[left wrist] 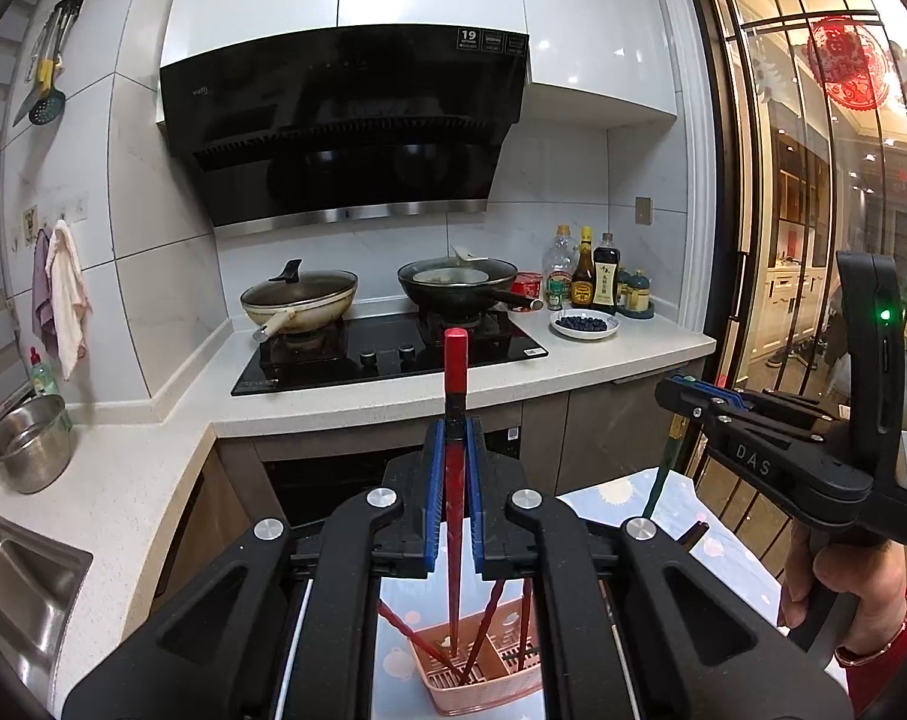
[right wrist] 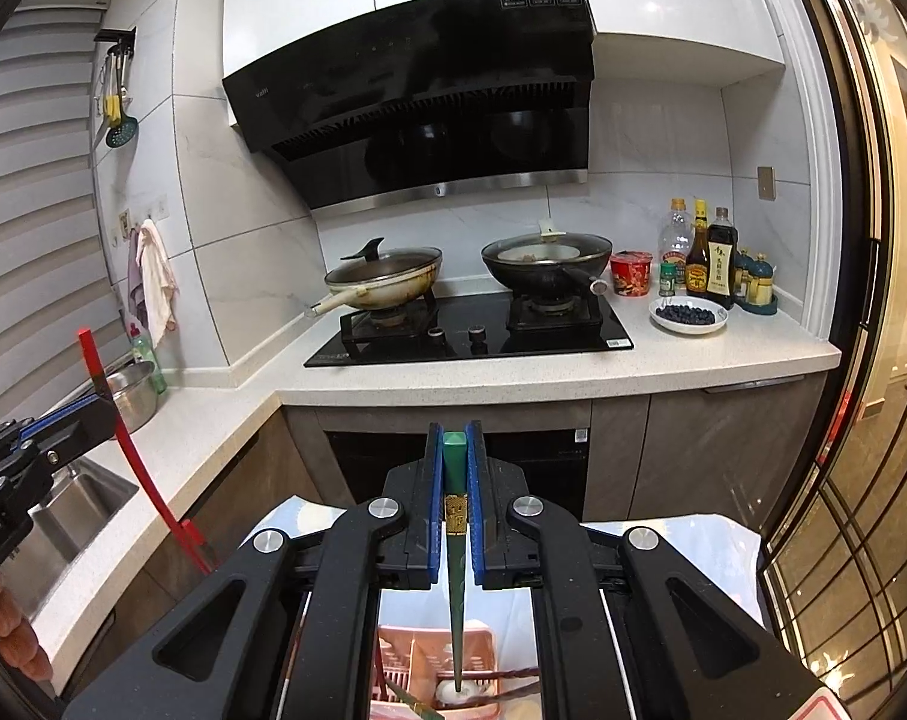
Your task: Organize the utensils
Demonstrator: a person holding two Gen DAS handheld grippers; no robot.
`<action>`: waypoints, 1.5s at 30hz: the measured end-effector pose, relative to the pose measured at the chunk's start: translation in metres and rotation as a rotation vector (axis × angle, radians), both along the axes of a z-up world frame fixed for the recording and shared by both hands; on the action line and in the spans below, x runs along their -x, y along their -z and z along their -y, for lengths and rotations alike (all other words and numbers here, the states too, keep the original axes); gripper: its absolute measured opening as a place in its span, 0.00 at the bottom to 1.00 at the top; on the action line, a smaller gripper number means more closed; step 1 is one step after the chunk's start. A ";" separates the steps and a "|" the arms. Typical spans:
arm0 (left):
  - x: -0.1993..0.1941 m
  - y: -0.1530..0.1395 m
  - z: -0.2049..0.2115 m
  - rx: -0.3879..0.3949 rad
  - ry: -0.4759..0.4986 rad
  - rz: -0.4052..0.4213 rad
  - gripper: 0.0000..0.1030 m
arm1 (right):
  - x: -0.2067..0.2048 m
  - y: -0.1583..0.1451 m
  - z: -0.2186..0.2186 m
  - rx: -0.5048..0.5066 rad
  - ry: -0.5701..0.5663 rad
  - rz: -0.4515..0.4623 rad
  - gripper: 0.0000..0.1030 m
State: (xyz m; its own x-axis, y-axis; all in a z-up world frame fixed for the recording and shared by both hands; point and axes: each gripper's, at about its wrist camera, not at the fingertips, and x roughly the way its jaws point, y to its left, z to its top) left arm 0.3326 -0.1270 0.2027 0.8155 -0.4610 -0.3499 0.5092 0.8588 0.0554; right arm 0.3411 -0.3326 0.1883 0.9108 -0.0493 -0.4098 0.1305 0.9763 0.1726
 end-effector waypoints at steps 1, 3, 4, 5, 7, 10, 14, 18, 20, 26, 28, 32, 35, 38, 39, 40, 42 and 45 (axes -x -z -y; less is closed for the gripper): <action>-0.001 0.002 0.000 -0.001 0.000 -0.007 0.07 | -0.001 0.003 0.000 -0.001 -0.002 -0.008 0.07; -0.002 0.005 0.001 -0.006 -0.001 -0.016 0.07 | -0.002 0.009 -0.001 0.000 -0.004 -0.024 0.07; -0.003 0.007 0.001 -0.008 0.000 -0.021 0.07 | -0.003 0.013 -0.001 0.001 -0.005 -0.032 0.07; -0.004 0.009 0.002 -0.009 0.002 -0.027 0.07 | -0.004 0.016 -0.001 0.001 -0.007 -0.040 0.07; -0.004 0.014 0.001 -0.009 0.001 -0.038 0.07 | -0.005 0.024 -0.003 0.001 -0.011 -0.056 0.07; -0.007 0.021 0.000 -0.008 -0.018 -0.060 0.11 | -0.007 0.033 -0.005 0.009 -0.023 -0.084 0.12; -0.004 0.028 -0.004 -0.010 -0.079 -0.043 0.59 | 0.001 0.037 -0.008 0.020 0.005 -0.060 0.48; 0.000 0.034 -0.007 -0.009 -0.115 -0.039 0.83 | 0.012 0.034 -0.010 0.023 0.008 -0.037 0.64; 0.000 0.036 -0.009 -0.008 -0.124 -0.054 0.87 | 0.020 0.032 -0.012 0.020 0.005 -0.030 0.67; 0.009 0.050 -0.018 -0.019 -0.136 -0.107 0.93 | 0.051 0.035 -0.022 0.033 -0.005 -0.029 0.81; 0.014 0.057 -0.018 -0.032 -0.140 -0.121 0.93 | 0.062 0.041 -0.029 0.057 -0.011 -0.051 0.81; 0.026 0.075 -0.019 -0.071 -0.154 -0.152 0.93 | 0.084 0.055 -0.042 0.091 -0.014 -0.094 0.82; 0.036 0.090 -0.021 -0.085 -0.145 -0.192 0.93 | 0.102 0.069 -0.049 0.095 -0.026 -0.127 0.82; 0.047 0.106 -0.028 -0.097 -0.146 -0.234 0.93 | 0.118 0.082 -0.051 0.073 -0.029 -0.162 0.82; 0.053 0.111 -0.030 -0.102 -0.157 -0.236 0.93 | 0.123 0.086 -0.052 0.061 -0.030 -0.175 0.82; 0.059 0.115 -0.032 -0.107 -0.162 -0.235 0.93 | 0.128 0.090 -0.052 0.049 -0.029 -0.186 0.83; 0.070 0.124 -0.034 -0.121 -0.173 -0.231 0.93 | 0.138 0.098 -0.051 0.027 -0.021 -0.202 0.83; 0.083 0.135 -0.035 -0.138 -0.173 -0.235 0.93 | 0.152 0.109 -0.051 0.010 -0.002 -0.218 0.88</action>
